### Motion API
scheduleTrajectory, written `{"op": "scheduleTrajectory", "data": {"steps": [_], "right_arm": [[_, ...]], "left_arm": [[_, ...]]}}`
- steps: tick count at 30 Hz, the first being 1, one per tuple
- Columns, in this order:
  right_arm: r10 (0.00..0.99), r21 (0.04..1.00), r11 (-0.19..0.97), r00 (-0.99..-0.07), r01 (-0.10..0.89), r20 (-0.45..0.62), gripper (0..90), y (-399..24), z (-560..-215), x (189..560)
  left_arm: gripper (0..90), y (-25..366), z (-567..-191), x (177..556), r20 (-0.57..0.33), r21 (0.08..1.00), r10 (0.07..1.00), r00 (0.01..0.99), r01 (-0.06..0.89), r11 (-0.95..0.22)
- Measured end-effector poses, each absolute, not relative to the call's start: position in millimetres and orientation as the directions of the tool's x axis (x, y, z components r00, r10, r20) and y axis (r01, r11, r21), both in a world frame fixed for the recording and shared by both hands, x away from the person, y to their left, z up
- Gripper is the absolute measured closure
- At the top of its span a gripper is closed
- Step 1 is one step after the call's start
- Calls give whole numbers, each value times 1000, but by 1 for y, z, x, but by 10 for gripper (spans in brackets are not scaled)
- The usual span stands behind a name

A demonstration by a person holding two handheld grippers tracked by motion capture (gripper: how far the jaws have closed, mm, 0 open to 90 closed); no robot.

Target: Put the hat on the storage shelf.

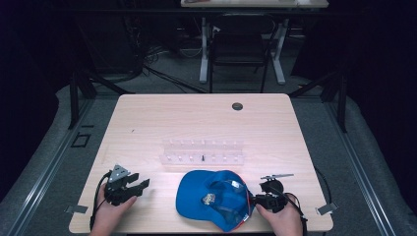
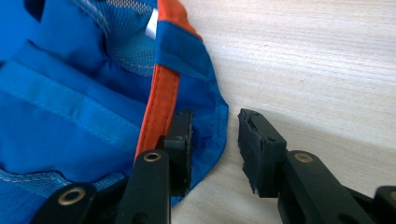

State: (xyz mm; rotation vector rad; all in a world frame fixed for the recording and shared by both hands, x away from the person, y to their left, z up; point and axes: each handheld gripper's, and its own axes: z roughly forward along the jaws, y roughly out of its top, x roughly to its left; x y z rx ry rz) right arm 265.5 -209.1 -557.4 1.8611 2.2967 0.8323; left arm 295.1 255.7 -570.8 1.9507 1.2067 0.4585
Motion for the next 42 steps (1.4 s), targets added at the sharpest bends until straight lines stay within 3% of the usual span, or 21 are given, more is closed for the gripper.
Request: {"op": "scheduleTrajectory", "data": {"steps": [4, 22, 39, 42], "right_arm": [[933, 446, 140, -269, 884, 239, 725, -202, -557, 265], [945, 426, 166, -267, 889, 189, 867, -197, -556, 267], [908, 410, 47, -210, 911, 362, 900, -221, -547, 277], [902, 387, 75, -228, 919, 367, 900, -225, -541, 280]], "left_arm": [[472, 256, -571, 295, -94, 772, 870, 484, 587, -244], [472, 255, -571, 295, -92, 772, 870, 484, 587, -245], [473, 255, -570, 294, -95, 775, 872, 480, 586, -238], [473, 255, -570, 294, -95, 773, 870, 484, 586, -242]]}}
